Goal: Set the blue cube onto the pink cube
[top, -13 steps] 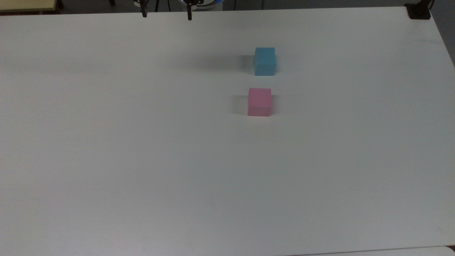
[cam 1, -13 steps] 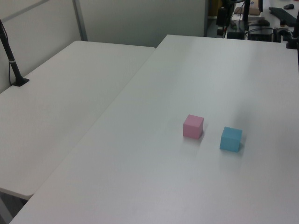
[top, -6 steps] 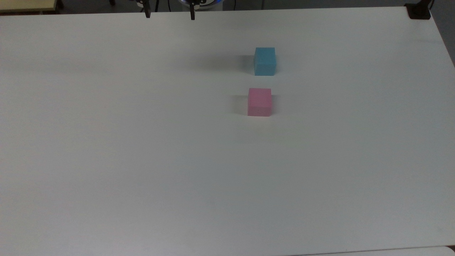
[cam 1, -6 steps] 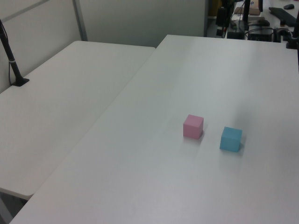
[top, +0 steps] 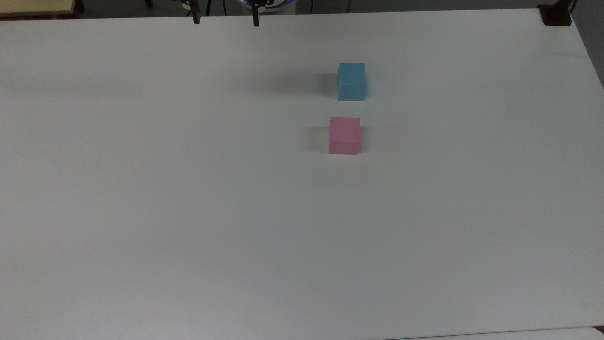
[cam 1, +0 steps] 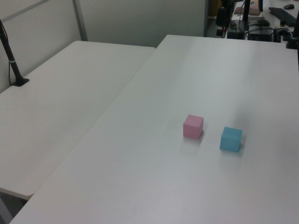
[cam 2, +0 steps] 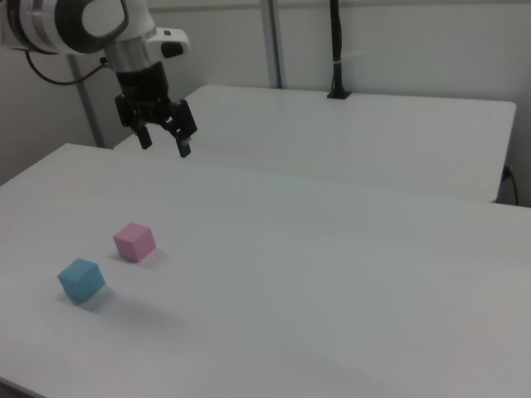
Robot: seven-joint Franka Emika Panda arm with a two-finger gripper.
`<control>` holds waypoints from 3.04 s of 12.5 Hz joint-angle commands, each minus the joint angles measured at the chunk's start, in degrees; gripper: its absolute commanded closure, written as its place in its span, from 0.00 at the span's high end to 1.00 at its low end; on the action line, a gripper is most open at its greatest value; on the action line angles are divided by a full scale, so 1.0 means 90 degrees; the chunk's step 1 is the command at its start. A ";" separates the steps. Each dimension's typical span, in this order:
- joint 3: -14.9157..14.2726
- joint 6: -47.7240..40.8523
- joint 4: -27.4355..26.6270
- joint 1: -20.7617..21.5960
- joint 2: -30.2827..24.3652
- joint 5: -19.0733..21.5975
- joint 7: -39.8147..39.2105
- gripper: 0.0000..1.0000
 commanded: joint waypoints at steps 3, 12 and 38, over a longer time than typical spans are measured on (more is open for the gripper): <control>0.0125 -0.0162 -0.0358 0.0465 0.0026 0.0125 -0.0102 1.00; 0.1228 0.0159 -0.1958 0.0671 0.0134 0.0066 0.0102 0.99; 0.1991 0.2289 -0.2741 0.1032 0.1276 0.0056 0.2750 0.91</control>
